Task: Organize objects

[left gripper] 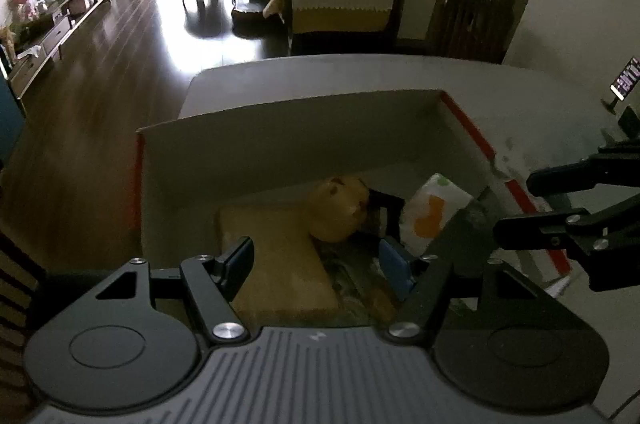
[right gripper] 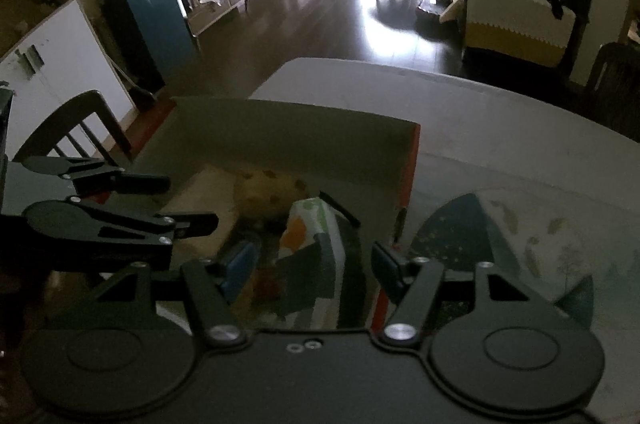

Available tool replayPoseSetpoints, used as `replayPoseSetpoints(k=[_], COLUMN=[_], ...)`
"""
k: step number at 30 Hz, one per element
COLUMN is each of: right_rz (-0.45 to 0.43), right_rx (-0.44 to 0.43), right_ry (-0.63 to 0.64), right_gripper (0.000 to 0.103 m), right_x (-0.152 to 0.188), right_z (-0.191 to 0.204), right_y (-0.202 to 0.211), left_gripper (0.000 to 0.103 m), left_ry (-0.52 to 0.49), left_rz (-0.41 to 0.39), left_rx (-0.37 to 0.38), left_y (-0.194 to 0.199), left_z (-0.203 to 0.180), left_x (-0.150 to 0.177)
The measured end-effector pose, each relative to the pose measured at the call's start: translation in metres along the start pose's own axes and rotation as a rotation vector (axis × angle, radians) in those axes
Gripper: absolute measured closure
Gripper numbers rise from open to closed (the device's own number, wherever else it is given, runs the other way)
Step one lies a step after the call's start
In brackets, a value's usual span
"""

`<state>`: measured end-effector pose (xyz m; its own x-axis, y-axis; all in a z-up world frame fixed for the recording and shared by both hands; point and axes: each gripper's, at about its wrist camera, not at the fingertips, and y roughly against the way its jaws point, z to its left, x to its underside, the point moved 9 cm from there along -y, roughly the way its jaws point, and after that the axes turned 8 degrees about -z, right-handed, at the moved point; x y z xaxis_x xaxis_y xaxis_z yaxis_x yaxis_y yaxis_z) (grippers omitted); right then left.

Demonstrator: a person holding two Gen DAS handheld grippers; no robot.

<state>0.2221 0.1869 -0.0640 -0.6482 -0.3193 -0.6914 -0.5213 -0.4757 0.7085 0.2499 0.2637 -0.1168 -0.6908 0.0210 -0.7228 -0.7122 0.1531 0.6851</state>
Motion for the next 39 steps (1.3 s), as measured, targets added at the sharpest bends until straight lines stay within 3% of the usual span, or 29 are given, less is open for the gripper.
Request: replayPoseSetpoints(k=[7,10,21,25,39], right_rz=[-0.065,-0.101,-0.205,-0.238,-0.314], right_rx=[-0.023,-0.041,-0.076,-0.062,-0.041], right_ry=[0.054,0.075,0.084,0.086,0.095], right_gripper=[0.033,0.03,0.02,0.019,0.017], right_x=[0.001,0.003,0.01,0.014,0.031], right_z=[0.012,0.019,0.03,0.028,0.027], right_y=[0.021,0.031,0.061,0.071,0.095], left_gripper=[0.035,0.027,0.018,0.0,0.0], left_ry=[0.008,0.014,0.039,0.046,0.045], left_rz=[-0.056,-0.086,-0.159,-0.18,-0.245], left_rx=[-0.001,-0.001,-0.035,-0.039,-0.086], left_y=[0.031,0.047,0.081,0.09,0.119], left_z=[-0.006,-0.01,-0.014,-0.017,-0.035], left_x=[-0.002,0.0,0.003,0.004,0.017])
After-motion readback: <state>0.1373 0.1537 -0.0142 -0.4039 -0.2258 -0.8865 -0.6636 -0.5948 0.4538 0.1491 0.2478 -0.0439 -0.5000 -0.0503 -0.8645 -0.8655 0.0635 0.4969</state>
